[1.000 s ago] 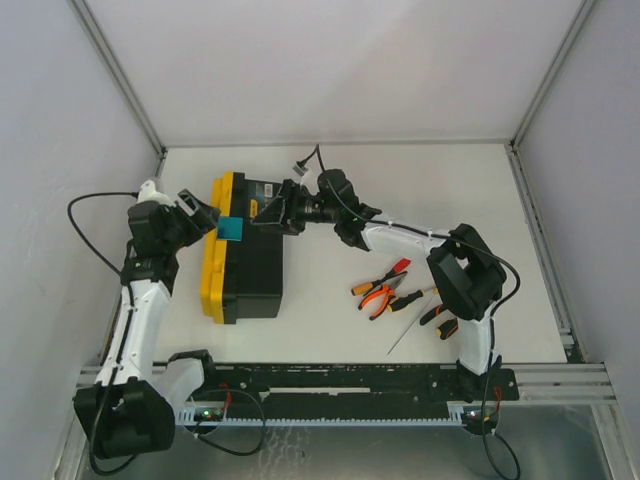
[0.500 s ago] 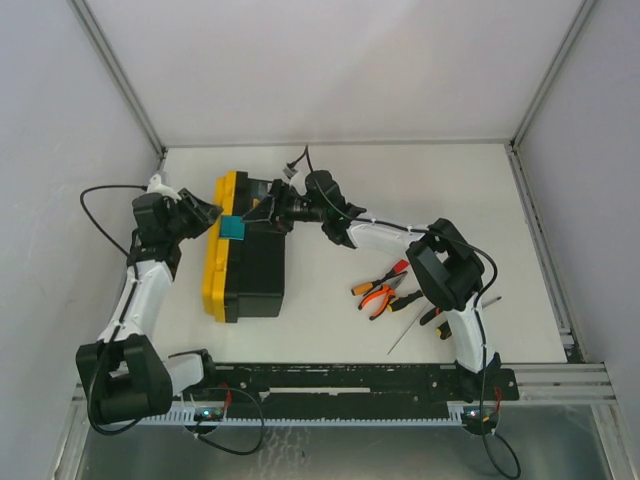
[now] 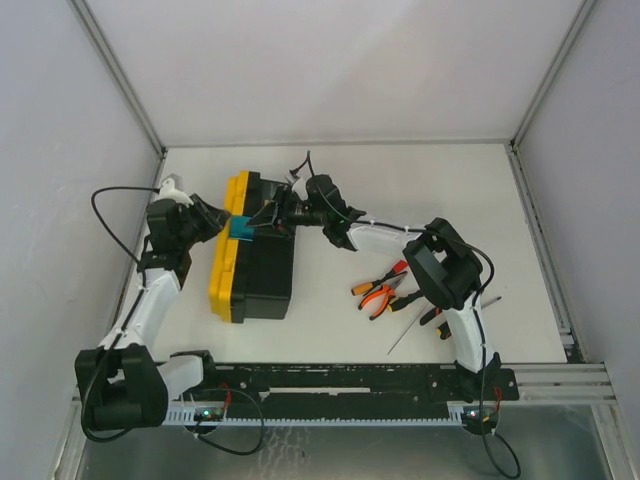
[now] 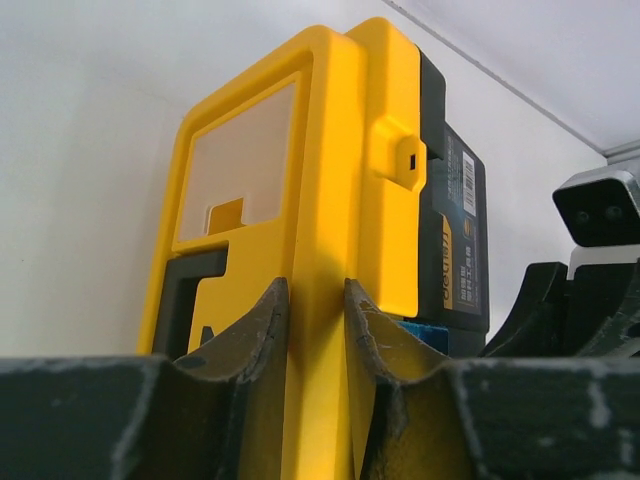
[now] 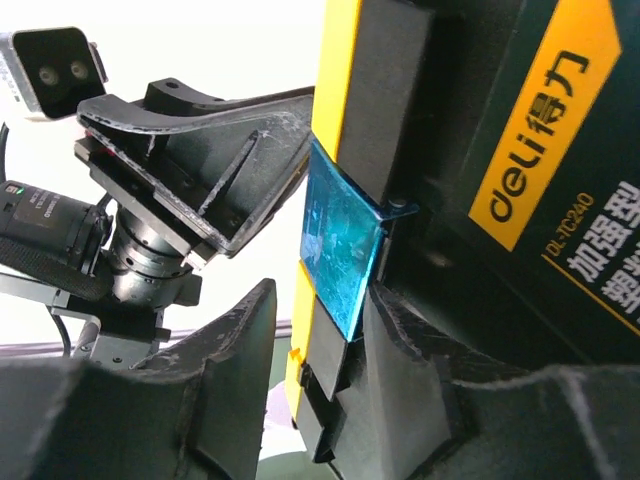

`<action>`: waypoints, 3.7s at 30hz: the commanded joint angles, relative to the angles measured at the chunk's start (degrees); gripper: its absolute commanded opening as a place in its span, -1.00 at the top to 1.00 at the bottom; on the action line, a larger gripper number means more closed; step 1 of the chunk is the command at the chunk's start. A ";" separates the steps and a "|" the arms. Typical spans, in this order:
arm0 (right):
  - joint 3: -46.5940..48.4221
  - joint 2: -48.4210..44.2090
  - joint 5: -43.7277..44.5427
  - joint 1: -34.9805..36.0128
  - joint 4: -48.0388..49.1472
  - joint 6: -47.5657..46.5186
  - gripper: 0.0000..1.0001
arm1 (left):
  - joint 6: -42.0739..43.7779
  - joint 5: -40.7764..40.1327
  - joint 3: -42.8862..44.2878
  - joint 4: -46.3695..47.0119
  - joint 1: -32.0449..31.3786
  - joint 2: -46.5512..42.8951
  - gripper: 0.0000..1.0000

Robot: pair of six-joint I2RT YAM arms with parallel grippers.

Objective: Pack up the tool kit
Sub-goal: Open the toolbox at the center of the board.

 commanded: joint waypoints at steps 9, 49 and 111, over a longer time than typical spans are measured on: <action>0.91 -4.13 -2.40 1.20 8.74 2.50 1.00 | 0.81 -4.69 -4.57 -3.16 -11.56 -5.96 0.73; 6.66 -6.47 -6.87 0.44 10.44 3.39 1.00 | 8.17 -26.01 -4.86 -4.56 -30.61 -8.09 0.99; -13.21 -18.37 31.90 1.96 -27.54 -23.74 -1.00 | 40.28 -49.75 27.42 -46.68 -42.72 16.51 0.28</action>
